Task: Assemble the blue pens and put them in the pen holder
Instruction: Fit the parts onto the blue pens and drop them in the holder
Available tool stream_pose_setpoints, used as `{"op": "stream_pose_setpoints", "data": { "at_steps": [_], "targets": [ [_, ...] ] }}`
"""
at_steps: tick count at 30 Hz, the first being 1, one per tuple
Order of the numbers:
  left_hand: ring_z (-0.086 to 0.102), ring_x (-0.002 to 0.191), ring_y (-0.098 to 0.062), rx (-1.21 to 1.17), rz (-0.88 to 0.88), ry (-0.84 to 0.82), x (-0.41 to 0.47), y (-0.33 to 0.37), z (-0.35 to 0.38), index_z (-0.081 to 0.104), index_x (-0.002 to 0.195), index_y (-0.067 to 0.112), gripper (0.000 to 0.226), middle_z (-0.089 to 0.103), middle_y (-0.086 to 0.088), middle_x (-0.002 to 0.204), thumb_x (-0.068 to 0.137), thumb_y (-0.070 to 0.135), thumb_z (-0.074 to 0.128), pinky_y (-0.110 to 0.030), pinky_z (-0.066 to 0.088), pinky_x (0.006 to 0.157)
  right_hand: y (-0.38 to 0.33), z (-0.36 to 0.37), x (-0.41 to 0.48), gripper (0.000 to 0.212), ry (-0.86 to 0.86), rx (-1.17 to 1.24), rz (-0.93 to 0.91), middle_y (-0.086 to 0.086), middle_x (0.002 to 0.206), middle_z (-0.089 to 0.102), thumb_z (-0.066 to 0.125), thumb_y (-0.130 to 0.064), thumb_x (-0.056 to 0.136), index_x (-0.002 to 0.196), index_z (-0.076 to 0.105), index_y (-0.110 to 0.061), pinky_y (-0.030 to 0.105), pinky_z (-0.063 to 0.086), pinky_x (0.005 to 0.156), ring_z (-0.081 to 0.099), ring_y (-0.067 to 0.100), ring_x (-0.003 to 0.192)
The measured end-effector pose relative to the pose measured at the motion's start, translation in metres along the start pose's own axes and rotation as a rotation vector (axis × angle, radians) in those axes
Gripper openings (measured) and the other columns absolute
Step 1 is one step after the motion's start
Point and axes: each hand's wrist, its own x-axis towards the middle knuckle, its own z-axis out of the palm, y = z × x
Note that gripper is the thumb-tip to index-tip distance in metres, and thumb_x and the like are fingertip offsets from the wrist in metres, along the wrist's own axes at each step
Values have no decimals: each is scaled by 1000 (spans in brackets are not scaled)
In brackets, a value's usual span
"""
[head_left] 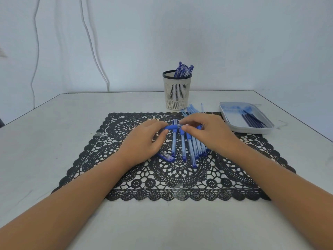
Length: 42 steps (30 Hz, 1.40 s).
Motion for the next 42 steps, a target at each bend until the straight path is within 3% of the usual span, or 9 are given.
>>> {"op": "stream_pose_setpoints", "data": {
  "at_steps": [6,11,15,18,23,26,32,36,42],
  "targets": [
    [49,73,-7,-14,-81,27,1,-3,0,63,107,11,33,54,12,82,90,30,44,-15,35,66,11,-17,6,10,63,93,107,-11,72,59,56,-15,89,88,63,-22,3,39,57,50,-6,59],
    [52,72,-11,-35,-184,68,3,-6,0,64,108,9,22,55,9,77,92,18,52,-10,34,65,36,-40,19,16,445,284,354,-3,71,58,50,-12,86,74,56,-21,36,48,72,52,15,70],
    [51,71,-9,-26,-190,66,3,-6,0,64,107,9,21,54,11,77,92,18,52,-10,34,65,52,-44,21,9,639,214,429,1,84,63,55,-13,83,77,58,-19,33,51,75,56,15,78],
    [51,70,-9,-17,-170,55,3,-6,0,64,106,9,19,55,10,76,92,18,52,-13,36,64,55,-29,17,12,539,-18,345,-1,86,60,54,-12,88,95,63,-11,19,38,68,52,11,78],
    [53,71,-14,-12,-163,52,3,-6,0,64,105,9,19,57,6,77,93,17,53,-21,39,64,63,-7,19,19,301,-383,202,0,94,69,53,-24,91,101,68,-17,41,44,86,58,20,93],
    [52,70,-12,-11,-161,48,4,-5,0,64,104,8,18,54,9,75,92,16,53,-17,37,64,65,-5,22,26,171,-557,173,-2,112,64,49,-34,93,108,67,-24,42,37,89,50,23,110],
    [51,70,-11,-1,-176,46,4,-3,-1,64,105,8,20,51,14,73,92,17,52,-14,36,64,67,-16,24,30,220,-496,169,3,115,63,43,-34,95,109,67,-23,41,35,88,48,26,110],
    [54,72,-14,-1,-179,43,4,-3,-1,64,107,9,21,55,10,76,92,18,52,-19,39,66,83,-47,25,31,364,-553,409,9,110,62,41,-28,94,104,67,-17,40,35,85,51,32,105],
    [54,72,-11,-2,-181,40,3,-3,-1,64,108,9,22,56,9,78,92,19,52,-12,36,65,99,-72,17,31,200,-697,834,13,126,50,42,-20,91,118,52,-9,42,26,99,37,32,123]
  ]
}}
